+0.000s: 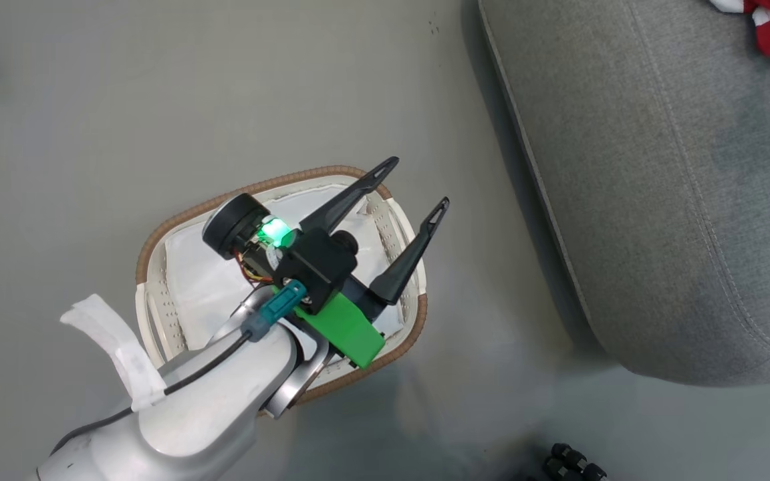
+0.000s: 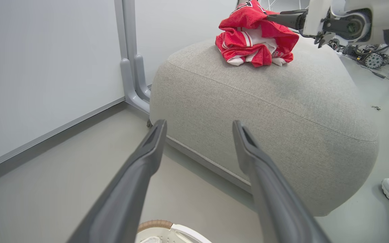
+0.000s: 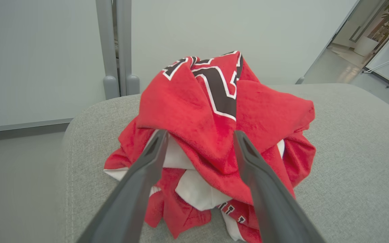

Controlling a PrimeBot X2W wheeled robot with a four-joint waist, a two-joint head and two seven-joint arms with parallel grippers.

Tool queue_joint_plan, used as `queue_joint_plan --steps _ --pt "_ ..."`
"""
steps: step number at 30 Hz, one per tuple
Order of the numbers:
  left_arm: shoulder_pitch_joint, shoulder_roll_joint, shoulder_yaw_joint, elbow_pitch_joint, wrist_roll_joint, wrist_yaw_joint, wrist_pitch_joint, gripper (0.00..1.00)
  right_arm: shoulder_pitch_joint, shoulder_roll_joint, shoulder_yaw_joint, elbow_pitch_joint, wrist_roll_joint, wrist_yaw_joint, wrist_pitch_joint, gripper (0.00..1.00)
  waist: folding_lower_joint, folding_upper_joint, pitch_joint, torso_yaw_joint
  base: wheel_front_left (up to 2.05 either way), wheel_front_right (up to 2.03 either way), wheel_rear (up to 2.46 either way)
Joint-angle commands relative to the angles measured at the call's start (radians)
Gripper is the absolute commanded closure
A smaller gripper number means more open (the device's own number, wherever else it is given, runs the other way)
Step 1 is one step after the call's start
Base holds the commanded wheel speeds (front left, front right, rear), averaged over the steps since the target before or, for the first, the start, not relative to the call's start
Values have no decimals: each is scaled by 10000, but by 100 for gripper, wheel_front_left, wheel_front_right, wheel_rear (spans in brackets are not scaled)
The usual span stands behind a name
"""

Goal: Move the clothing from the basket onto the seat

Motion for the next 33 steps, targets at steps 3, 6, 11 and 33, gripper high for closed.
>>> queue_joint_plan --steps 3,6,11,33 --pt "390 25 342 231 -290 104 -267 0 592 -133 366 -382 297 -14 -48 0 -1 -1 -948 -92 0 0 0" --pt "664 -29 709 436 -490 187 -398 0 815 -234 691 -583 459 -14 -49 0 -1 -1 -1486 39 0 0 0" --pt "1313 -246 1674 736 -863 173 -473 0 1015 -256 1064 -876 779 -14 -48 0 -1 -1 -2544 468 0 0 0" --pt "6550 -1295 7294 641 350 50 -466 0 5397 2866 802 -3924 240 -14 -49 0 -1 -1 -4863 2245 0 0 0"
